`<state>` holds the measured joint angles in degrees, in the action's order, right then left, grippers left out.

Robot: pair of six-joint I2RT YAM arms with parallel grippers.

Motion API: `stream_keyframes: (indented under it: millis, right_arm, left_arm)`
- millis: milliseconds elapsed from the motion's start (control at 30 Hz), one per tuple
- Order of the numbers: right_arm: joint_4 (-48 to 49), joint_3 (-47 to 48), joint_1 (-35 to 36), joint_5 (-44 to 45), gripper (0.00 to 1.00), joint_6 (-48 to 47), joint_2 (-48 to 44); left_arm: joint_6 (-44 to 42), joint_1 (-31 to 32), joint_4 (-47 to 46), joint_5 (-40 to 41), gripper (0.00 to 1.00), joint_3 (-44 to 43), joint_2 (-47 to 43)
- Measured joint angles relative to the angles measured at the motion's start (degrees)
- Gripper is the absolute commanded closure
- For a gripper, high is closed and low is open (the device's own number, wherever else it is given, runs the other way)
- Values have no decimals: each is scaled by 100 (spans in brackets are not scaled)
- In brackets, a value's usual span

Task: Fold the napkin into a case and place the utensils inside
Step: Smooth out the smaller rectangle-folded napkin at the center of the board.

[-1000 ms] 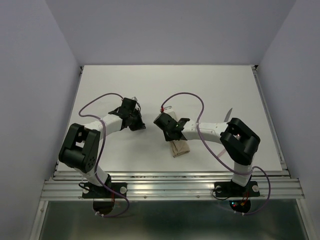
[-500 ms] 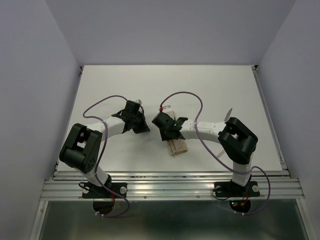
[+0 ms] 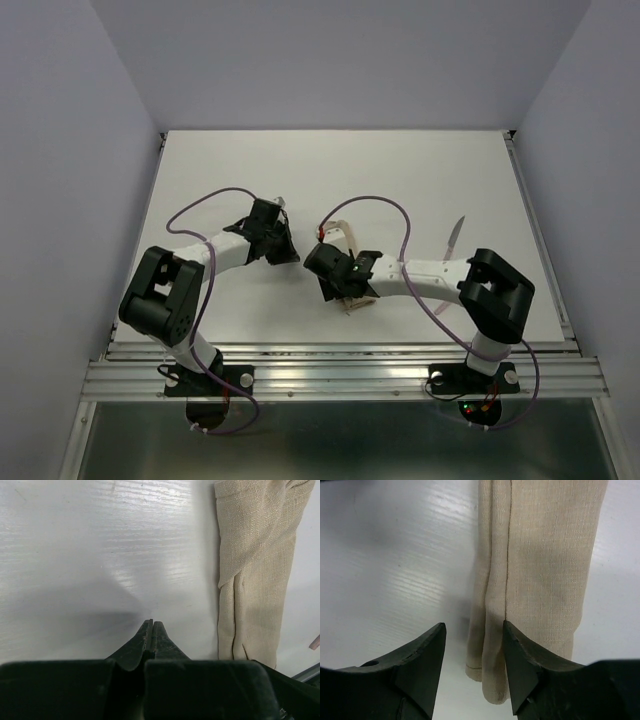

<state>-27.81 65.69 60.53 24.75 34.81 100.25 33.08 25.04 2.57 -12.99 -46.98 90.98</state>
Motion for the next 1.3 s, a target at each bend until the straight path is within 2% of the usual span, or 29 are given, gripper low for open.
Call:
stream_keyframes:
  millis: [133,400,433,633,700,733,767,867,1033,1133,1267,1300]
  right_arm:
    - [-70,-105,74,7,45,96,46]
    - [-59,-105,184,42,70,151,254]
    - [-42,-105,201,33,70,146,254]
    - [-31,-105,240,37,65,146,214]
    - [-35,-105,247,59,58,155,144]
    - [-37,-105,251,94,52,170,98]
    - [-42,-105,251,111,52,170,61]
    - [-55,-105,254,208,40,221,-50]
    - [-90,-105,254,337,40,260,-87]
    - [-92,-101,254,372,44,271,-31]
    - [-87,-81,254,378,50,273,254]
    - [-92,-81,254,378,56,273,339]
  left_arm:
    - [-2,0,-4,0,100,-31,9]
    - [-2,0,2,-2,100,-31,9]
    - [-2,0,2,-2,100,-31,9]
    - [0,0,0,-9,100,-31,17]
    - [0,0,-4,-11,100,-31,26]
    - [0,0,-2,-11,100,-31,37]
    - [0,0,-2,-13,100,-31,44]
    - [0,0,-4,-20,100,-31,46]
    - [0,0,-15,-37,100,-31,46]
    - [-2,0,-17,-50,100,-31,46]
    - [0,0,-17,-52,100,-31,46]
    - [0,0,-17,-52,100,-31,46]
